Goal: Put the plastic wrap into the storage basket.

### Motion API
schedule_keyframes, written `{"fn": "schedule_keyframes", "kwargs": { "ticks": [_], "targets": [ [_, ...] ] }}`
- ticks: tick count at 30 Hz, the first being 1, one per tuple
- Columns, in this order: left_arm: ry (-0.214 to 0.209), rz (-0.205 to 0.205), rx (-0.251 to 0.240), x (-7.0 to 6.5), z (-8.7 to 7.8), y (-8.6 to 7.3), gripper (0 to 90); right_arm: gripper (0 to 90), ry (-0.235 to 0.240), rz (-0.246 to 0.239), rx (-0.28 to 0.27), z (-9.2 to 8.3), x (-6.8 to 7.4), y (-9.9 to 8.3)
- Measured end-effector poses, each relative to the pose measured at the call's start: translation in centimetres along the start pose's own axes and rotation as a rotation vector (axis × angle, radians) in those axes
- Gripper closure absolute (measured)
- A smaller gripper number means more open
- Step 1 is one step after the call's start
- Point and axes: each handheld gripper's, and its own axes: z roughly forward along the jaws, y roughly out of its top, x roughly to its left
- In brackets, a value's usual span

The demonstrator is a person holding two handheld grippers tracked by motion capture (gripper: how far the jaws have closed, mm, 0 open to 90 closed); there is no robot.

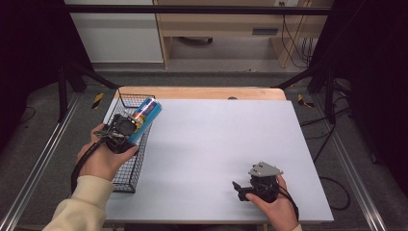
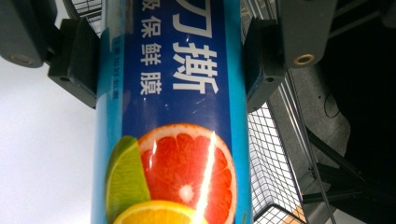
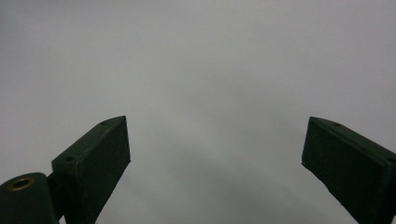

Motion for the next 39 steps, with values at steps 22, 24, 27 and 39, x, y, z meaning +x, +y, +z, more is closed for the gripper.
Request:
{"fn": "schedule_keyframes", "kwargs": {
  "ticks": [22, 24, 27, 39],
  "targets": [
    [0.012, -0.049, 0.075, 1.3, 2.0, -1.1, 32.0, 8.1, 0.009, 0.002, 0.007, 0.0, 0.1, 0.0],
    [0.009, -0.060, 0.078, 1.4, 2.3, -1.2, 32.0, 8.1, 0.009, 0.002, 0.008, 0.0, 0.1, 0.0],
    [0.009, -0.063, 0.086, 1.4, 2.7, -1.2, 32.0, 8.1, 0.009, 0.001, 0.007, 0.0, 0.1, 0.0],
    [0.013, -0.070, 0.114, 1.6, 4.1, -1.5, 32.0, 8.0, 0.012, -0.004, 0.010, 0.1, 0.1, 0.0]
  ]
}}
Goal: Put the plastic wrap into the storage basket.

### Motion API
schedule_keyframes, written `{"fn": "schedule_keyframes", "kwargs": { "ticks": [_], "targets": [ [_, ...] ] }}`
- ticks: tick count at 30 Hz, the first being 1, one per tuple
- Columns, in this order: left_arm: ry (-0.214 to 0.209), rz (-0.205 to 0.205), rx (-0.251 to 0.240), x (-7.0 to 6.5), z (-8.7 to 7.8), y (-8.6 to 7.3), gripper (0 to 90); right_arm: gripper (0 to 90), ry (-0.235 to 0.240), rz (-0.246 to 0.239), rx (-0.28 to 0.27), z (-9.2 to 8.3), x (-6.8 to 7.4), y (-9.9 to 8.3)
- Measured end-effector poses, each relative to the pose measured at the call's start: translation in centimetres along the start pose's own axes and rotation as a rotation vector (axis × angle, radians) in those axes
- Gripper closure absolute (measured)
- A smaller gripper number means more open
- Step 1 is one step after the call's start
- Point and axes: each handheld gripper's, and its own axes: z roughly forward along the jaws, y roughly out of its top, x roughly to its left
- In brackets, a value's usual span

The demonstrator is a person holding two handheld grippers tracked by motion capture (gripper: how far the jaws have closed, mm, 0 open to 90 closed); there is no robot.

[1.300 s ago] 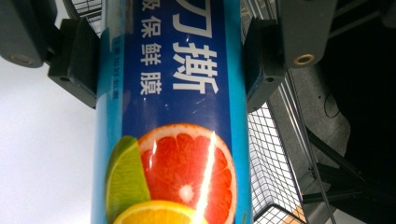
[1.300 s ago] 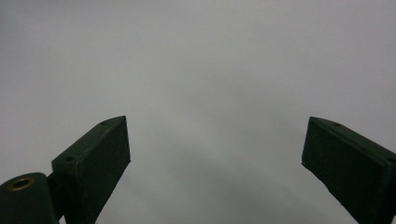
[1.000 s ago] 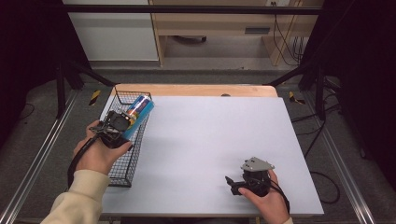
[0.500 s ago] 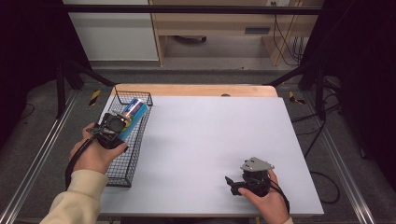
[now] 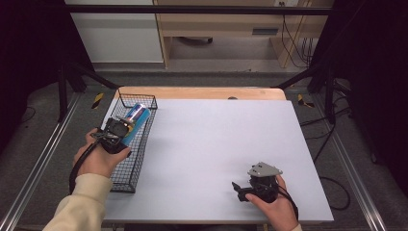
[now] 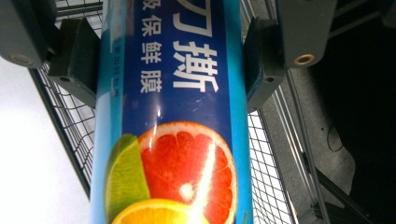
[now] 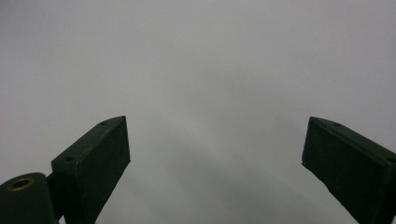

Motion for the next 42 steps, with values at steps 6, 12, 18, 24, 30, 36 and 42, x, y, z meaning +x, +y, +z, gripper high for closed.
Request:
{"fn": "schedule_keyframes", "kwargs": {
  "ticks": [6, 12, 18, 24, 30, 36, 42],
  "targets": [
    [-0.003, -0.010, 0.014, 0.2, 0.6, -0.2, 32.0, 8.1, 0.003, -0.001, 0.002, 0.1, 0.1, 0.0],
    [-0.001, -0.025, 0.019, 0.7, 0.8, -0.3, 32.0, 8.0, 0.005, -0.002, 0.004, 0.2, 0.1, 0.0],
    [-0.004, -0.021, 0.028, 0.7, 1.2, -0.2, 32.0, 8.0, 0.007, -0.004, 0.007, 0.2, 0.2, 0.0],
    [-0.011, -0.029, 0.031, 0.9, 1.5, -0.2, 32.0, 8.0, 0.009, -0.007, 0.006, 0.2, 0.1, -0.1],
    [-0.022, -0.031, 0.044, 1.0, 2.0, -0.2, 32.0, 8.0, 0.008, -0.005, 0.008, 0.2, 0.2, 0.0],
    [-0.024, -0.037, 0.041, 1.0, 2.4, 0.0, 32.0, 7.9, 0.010, -0.009, 0.016, 0.3, 0.1, -0.1],
    [-0.028, -0.030, 0.048, 1.0, 2.5, 0.0, 32.0, 8.0, 0.006, -0.008, 0.014, 0.2, 0.1, -0.1]
  ]
}}
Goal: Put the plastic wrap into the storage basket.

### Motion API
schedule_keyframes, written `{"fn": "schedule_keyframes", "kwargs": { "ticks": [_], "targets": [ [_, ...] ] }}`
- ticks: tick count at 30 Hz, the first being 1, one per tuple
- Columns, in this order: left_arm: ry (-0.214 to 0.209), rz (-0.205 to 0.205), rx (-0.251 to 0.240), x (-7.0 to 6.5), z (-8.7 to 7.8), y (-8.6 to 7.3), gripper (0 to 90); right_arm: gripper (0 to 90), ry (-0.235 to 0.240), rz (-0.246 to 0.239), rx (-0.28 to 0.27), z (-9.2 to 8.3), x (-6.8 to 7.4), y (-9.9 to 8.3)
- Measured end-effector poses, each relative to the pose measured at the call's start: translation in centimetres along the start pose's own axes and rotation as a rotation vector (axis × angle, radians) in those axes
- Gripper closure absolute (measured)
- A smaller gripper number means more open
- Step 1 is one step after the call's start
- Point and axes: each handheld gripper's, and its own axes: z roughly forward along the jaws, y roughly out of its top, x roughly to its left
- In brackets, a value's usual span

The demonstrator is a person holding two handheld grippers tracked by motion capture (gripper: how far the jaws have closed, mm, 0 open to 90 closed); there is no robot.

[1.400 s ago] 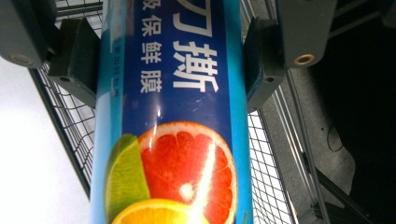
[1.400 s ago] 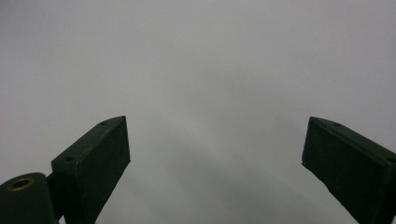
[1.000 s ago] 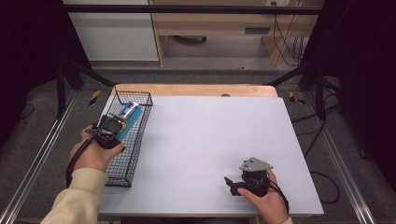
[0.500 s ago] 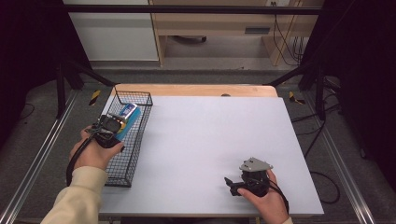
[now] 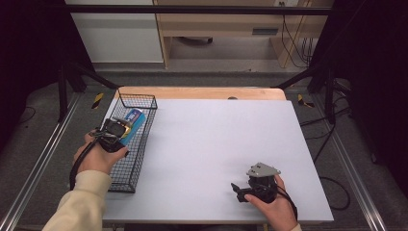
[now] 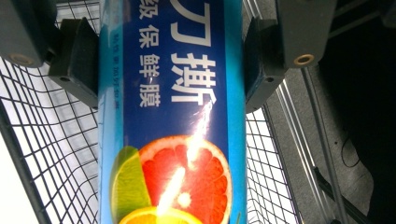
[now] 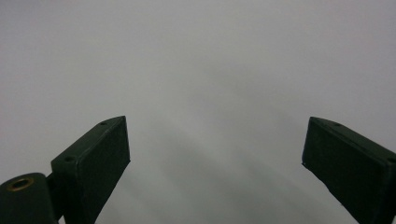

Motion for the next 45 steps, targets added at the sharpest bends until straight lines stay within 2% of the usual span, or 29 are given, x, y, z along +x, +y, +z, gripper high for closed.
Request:
{"fn": "schedule_keyframes", "kwargs": {
  "ticks": [6, 9, 21, 31, 33, 37, 40, 45],
  "targets": [
    [-0.007, 0.005, 0.017, 0.1, 0.2, 0.0, 32.0, 8.0, 0.000, -0.001, 0.002, 0.0, 0.0, 0.0],
    [-0.015, -0.005, 0.021, 0.1, 0.4, 0.0, 32.0, 8.0, 0.001, 0.000, 0.000, 0.0, 0.0, 0.0],
    [-0.019, 0.021, 0.066, 0.0, 1.6, 0.5, 32.0, 8.0, 0.003, 0.002, 0.003, 0.1, 0.0, 0.0],
    [-0.036, 0.020, 0.099, 0.1, 2.7, 0.6, 32.1, 8.0, 0.001, -0.004, 0.005, 0.1, -0.1, -0.1],
    [-0.035, 0.030, 0.109, 0.1, 2.8, 0.7, 32.1, 8.0, -0.001, -0.009, 0.005, 0.1, 0.0, -0.1],
    [-0.035, 0.022, 0.107, -0.1, 3.1, 0.7, 32.0, 8.0, 0.000, -0.001, 0.005, 0.1, 0.0, -0.1],
    [-0.037, 0.036, 0.123, -0.1, 3.2, 0.7, 32.1, 8.0, 0.000, -0.001, 0.007, 0.1, 0.0, -0.1],
    [-0.044, 0.033, 0.130, -0.1, 3.4, 0.8, 32.0, 8.0, -0.001, -0.002, 0.006, 0.1, 0.0, -0.1]
  ]
}}
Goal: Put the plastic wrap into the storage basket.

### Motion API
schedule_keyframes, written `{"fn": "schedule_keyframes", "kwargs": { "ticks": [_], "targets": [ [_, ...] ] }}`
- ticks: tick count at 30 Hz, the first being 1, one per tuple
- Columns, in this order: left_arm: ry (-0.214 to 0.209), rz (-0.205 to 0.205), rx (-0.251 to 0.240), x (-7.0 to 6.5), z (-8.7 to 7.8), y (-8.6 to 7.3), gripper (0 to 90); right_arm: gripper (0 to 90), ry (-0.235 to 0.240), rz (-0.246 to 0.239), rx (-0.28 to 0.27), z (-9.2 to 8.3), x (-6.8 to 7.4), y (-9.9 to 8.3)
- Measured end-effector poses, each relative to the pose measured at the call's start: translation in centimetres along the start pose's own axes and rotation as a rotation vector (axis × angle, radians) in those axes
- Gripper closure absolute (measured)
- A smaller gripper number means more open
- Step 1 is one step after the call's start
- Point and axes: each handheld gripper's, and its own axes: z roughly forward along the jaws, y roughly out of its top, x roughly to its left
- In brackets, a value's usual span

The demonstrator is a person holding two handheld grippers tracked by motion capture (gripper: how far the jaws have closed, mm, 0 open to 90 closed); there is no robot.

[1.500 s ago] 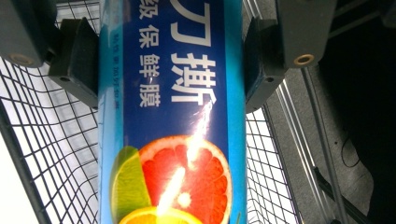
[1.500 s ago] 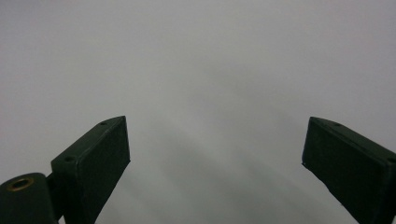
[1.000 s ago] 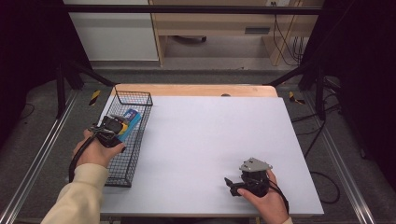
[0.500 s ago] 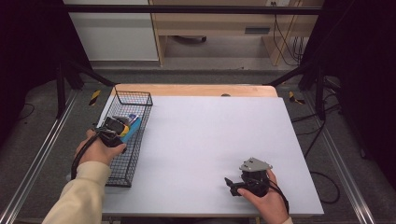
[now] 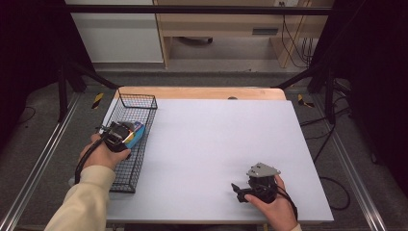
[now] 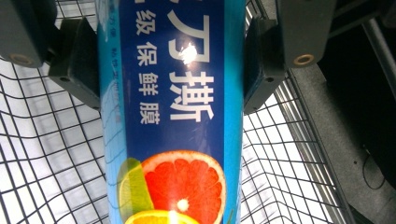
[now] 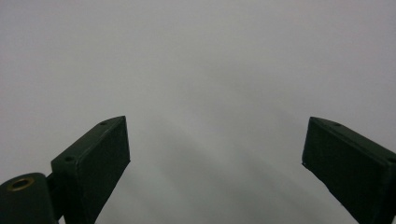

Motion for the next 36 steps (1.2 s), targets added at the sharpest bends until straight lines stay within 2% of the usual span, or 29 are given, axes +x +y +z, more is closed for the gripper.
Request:
{"fn": "schedule_keyframes", "kwargs": {
  "ticks": [10, 22, 32, 36],
  "targets": [
    [-0.012, -0.003, 0.010, 0.13, 0.07, 0.18, 32.0, 8.0, -0.001, 0.000, 0.000, 0.02, 0.00, 0.00],
    [-0.007, 0.002, 0.027, 0.03, 0.14, 0.42, 31.7, 8.0, -0.001, 0.004, 0.001, -0.02, 0.06, 0.01],
    [-0.001, 0.011, 0.020, -0.04, 0.14, 0.35, 31.2, 7.9, 0.001, -0.003, 0.003, 0.01, 0.09, 0.00],
    [0.001, 0.017, 0.003, -0.08, -0.07, 0.27, 27.3, 7.9, 0.003, -0.003, 0.003, 0.03, 0.11, 0.00]
  ]
}}
